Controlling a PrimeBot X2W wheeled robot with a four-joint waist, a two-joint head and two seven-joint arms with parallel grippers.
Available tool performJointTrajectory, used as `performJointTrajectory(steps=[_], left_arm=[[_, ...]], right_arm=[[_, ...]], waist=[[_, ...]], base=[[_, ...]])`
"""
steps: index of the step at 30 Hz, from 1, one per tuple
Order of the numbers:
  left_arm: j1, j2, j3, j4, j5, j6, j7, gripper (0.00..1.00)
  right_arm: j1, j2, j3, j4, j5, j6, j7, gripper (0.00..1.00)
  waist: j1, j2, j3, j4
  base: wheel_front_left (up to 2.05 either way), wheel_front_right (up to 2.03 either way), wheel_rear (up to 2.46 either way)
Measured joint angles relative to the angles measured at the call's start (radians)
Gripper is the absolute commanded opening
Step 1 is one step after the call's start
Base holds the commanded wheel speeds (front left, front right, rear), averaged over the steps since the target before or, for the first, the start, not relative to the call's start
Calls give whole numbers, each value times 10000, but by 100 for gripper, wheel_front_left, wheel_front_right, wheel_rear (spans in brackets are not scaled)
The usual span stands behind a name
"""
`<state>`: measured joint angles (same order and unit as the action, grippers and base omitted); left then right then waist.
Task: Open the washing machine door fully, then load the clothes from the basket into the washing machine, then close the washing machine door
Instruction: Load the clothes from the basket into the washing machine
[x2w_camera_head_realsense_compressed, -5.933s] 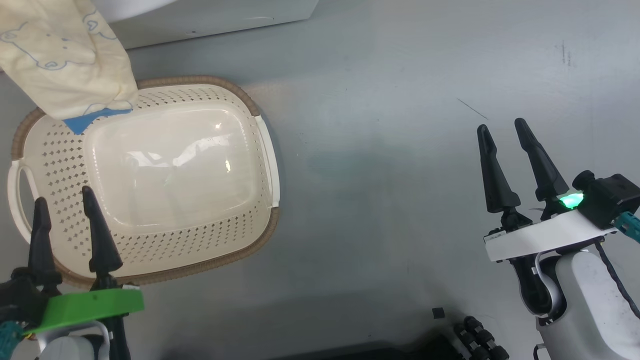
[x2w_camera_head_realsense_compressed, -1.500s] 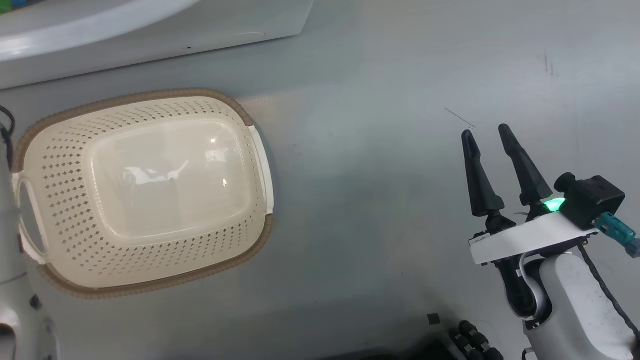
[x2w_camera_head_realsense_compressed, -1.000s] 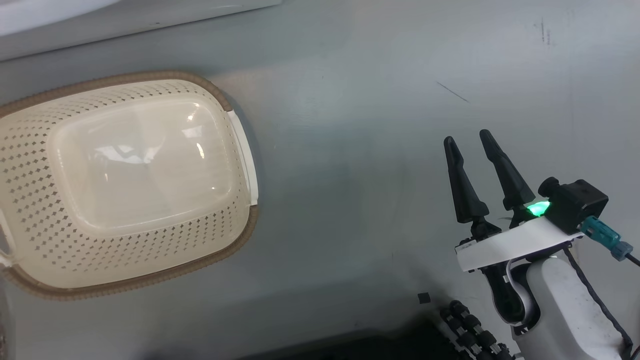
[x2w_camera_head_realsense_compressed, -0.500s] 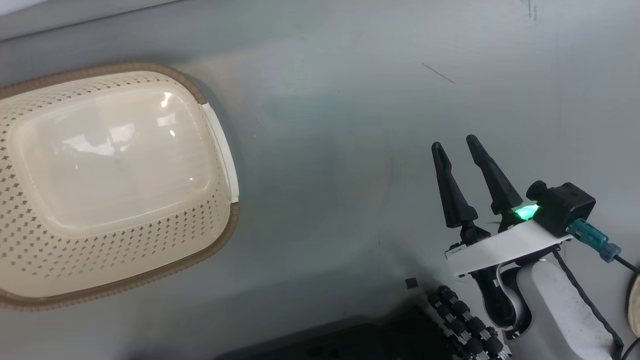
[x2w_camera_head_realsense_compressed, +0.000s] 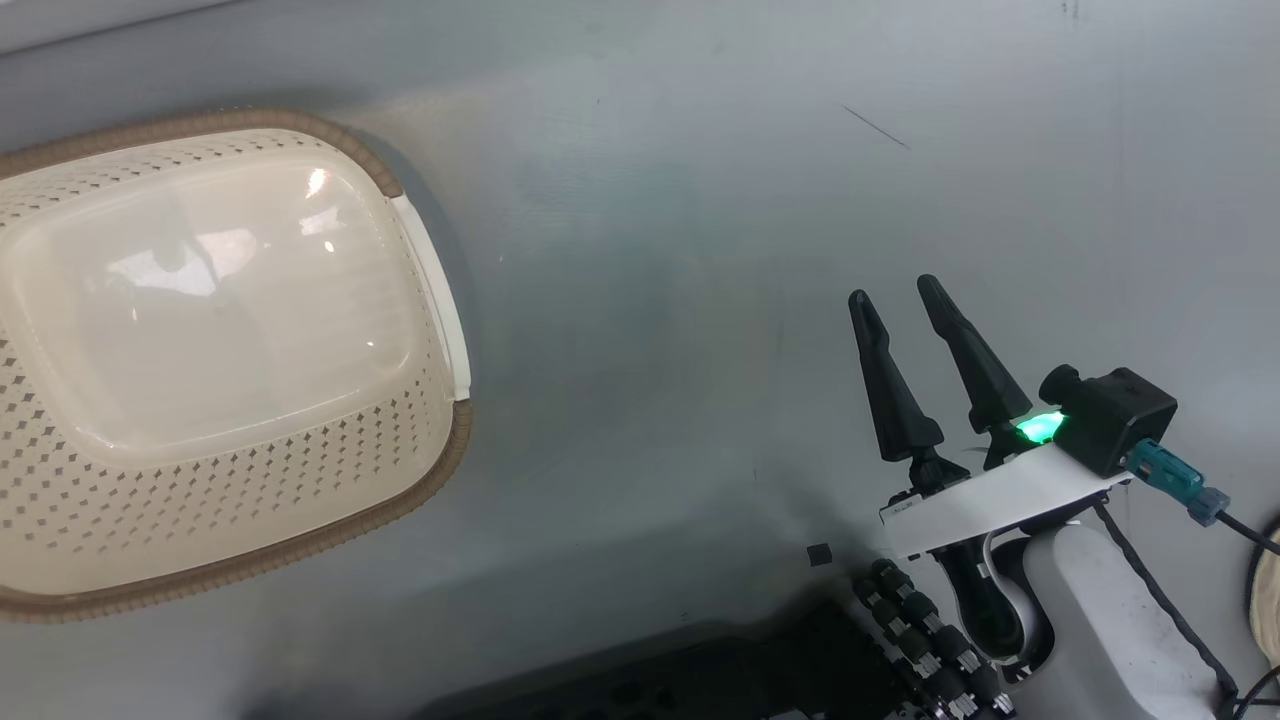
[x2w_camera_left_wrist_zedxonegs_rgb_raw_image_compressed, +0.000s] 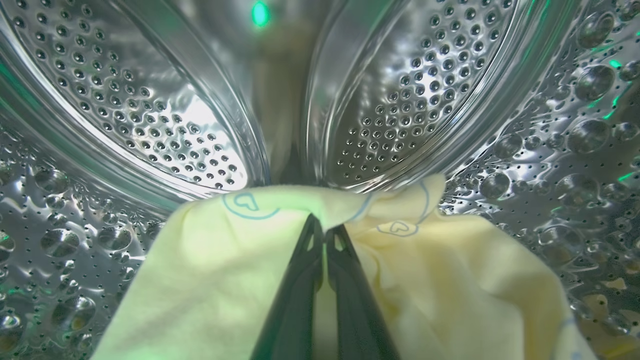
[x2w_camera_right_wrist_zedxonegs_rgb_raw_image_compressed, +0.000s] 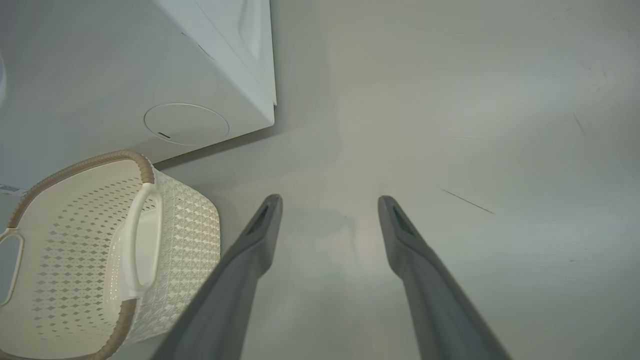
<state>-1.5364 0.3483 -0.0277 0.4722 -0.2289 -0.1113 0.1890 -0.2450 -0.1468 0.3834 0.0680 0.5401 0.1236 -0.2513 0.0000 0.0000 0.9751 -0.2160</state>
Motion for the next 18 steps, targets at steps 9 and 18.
performJointTrajectory(steps=[9,18], left_arm=[[-41,19,-157,370,-332,-10,395,0],[-121,23,-132,598,-422,-19,242,100]], right_arm=[[-32,38,63,35,67,0,0,100],[-145,117,31,77,71,0,0,100]], waist=[[0,0,-7,-28],[0,0,-75,-89]], base=[[0,0,0],[0,0,0]])
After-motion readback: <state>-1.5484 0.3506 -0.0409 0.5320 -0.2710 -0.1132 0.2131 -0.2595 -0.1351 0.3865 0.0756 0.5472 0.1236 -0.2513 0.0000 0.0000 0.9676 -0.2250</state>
